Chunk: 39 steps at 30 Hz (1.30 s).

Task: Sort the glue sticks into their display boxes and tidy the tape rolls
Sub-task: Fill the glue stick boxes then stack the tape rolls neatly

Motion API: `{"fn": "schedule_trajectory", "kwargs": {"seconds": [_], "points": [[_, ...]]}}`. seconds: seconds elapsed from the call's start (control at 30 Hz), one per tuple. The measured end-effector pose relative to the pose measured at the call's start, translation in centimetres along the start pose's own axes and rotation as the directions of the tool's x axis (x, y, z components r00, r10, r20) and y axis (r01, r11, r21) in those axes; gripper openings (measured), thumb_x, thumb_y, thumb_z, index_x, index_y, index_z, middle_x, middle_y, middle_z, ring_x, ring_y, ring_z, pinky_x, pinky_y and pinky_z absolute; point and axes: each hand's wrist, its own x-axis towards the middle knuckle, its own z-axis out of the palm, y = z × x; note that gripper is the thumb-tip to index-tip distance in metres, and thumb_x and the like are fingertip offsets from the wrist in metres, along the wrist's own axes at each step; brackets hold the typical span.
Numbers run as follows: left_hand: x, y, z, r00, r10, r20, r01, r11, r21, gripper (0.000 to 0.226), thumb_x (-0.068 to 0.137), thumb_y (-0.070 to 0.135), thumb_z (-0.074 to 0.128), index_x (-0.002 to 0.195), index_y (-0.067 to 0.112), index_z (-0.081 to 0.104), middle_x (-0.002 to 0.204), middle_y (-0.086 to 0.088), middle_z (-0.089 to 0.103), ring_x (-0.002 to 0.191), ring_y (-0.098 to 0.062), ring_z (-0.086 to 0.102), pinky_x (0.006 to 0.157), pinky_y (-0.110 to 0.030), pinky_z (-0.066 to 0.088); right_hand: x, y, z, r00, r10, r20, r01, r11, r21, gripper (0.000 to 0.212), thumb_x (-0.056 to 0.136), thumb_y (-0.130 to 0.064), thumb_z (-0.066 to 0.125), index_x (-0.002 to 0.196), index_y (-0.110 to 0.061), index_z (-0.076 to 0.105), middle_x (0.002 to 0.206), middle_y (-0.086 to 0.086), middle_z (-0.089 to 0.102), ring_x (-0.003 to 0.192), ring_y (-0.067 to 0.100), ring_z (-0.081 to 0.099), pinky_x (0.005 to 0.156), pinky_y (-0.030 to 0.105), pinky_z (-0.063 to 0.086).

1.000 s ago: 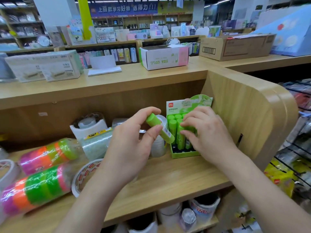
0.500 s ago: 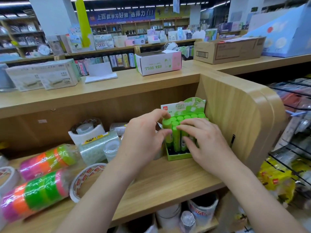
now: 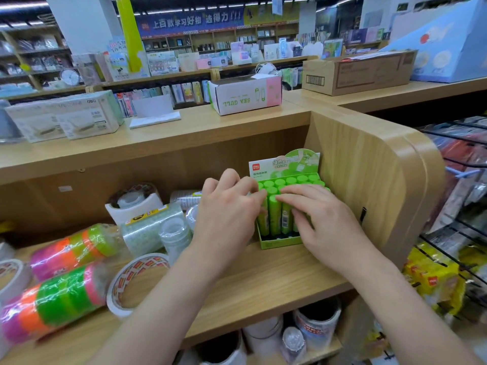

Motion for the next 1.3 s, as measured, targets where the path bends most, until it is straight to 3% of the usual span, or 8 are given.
{"fn": "schedule_trajectory", "kwargs": {"seconds": [0.1,0.27,0.5,0.63,0.83,1.03,1.2,1.3], "points": [[0.2,-0.1,0.1,1.000,-0.017,0.018,0.016,1.000,0.025,0.005,0.077,0.021,0.072,0.080,0.025,0.070,0.078,0.012,0.066,0.083,-0.018,0.042,0.066,-0.034,0.024,0.0,0.1,-0.1,1.000,0.007,-0.005,-0.007,1.000,0.022,0.033,0.089,0.000,0.058,0.118,-0.013,0.068,0.122,0.000,0.065,0.118,0.018,0.055,0.103,0.027,0.039],[0.5,-0.3,0.0,0.999,-0.038,0.032,0.038,0.999,0.003,0.010,0.080,0.031,0.068,0.073,0.024,0.071,0.074,0.017,0.068,0.083,-0.013,0.036,0.070,-0.034,0.025,-0.1,0.1,0.0,0.999,0.034,-0.014,-0.034,0.999,0.041,0.031,0.090,-0.001,0.058,0.118,-0.012,0.068,0.123,0.000,0.064,0.119,0.016,0.053,0.102,0.025,0.037],[-0.4,0.2,0.2,1.000,-0.005,0.013,0.005,0.999,0.043,0.002,0.080,0.025,0.070,0.079,0.024,0.069,0.079,0.013,0.067,0.095,-0.016,0.048,0.080,-0.038,0.029,-0.1,-0.2,0.3,0.999,0.039,-0.017,-0.039,0.999,0.017,0.032,0.089,-0.004,0.058,0.118,-0.012,0.067,0.120,0.000,0.061,0.115,0.015,0.049,0.097,0.024,0.037],[-0.4,0.4,0.1,0.999,0.039,0.029,-0.041,0.996,0.076,0.009,0.075,0.018,0.072,0.081,0.024,0.067,0.077,0.011,0.066,0.091,-0.019,0.053,0.090,-0.040,0.029,-0.4,-0.2,0.3,1.000,0.012,-0.027,-0.014,0.997,-0.075,0.037,0.086,-0.006,0.060,0.122,-0.010,0.065,0.122,0.003,0.061,0.116,0.022,0.053,0.100,0.036,0.045],[-0.4,1.3,-0.6,0.998,0.061,-0.008,-0.060,0.995,0.077,0.012,0.078,0.013,0.070,0.072,0.020,0.061,0.069,0.008,0.060,0.085,-0.020,0.056,0.092,-0.042,0.029,-0.5,1.1,0.7,0.998,-0.057,-0.029,0.051,0.982,-0.180,0.063,0.066,0.019,0.063,0.123,-0.008,0.063,0.124,0.009,0.063,0.117,0.029,0.057,0.102,0.045,0.046],[-0.1,2.1,-1.2,0.998,0.036,0.053,-0.039,0.998,0.057,0.011,0.074,0.016,0.072,0.071,0.020,0.062,0.070,0.006,0.062,0.087,-0.021,0.058,0.092,-0.045,0.029,0.4,1.5,0.7,0.998,-0.034,-0.060,0.027,0.993,-0.114,0.057,0.067,0.023,0.057,0.115,-0.006,0.066,0.119,0.011,0.065,0.110,0.031,0.060,0.098,0.045,0.049],[-1.2,2.1,-1.9,0.998,-0.033,0.054,0.034,0.999,-0.018,0.007,0.081,0.019,0.067,0.087,0.022,0.067,0.085,0.007,0.068,0.095,-0.018,0.058,0.095,-0.044,0.033,0.3,0.0,0.6,0.997,0.009,-0.077,-0.019,0.992,-0.127,0.046,0.074,0.011,0.061,0.116,-0.007,0.066,0.120,0.013,0.064,0.110,0.034,0.058,0.097,0.049,0.048],[-3.5,0.6,-4.7,0.999,-0.049,0.015,0.051,0.981,-0.189,0.011,0.087,0.016,0.061,0.095,0.017,0.068,0.099,0.003,0.067,0.094,-0.023,0.057,0.081,-0.038,0.045,0.3,-2.8,0.8,0.994,0.006,-0.113,-0.012,0.999,-0.050,0.045,0.076,0.007,0.062,0.118,-0.010,0.065,0.121,0.010,0.062,0.111,0.029,0.055,0.097,0.042,0.046]]}}
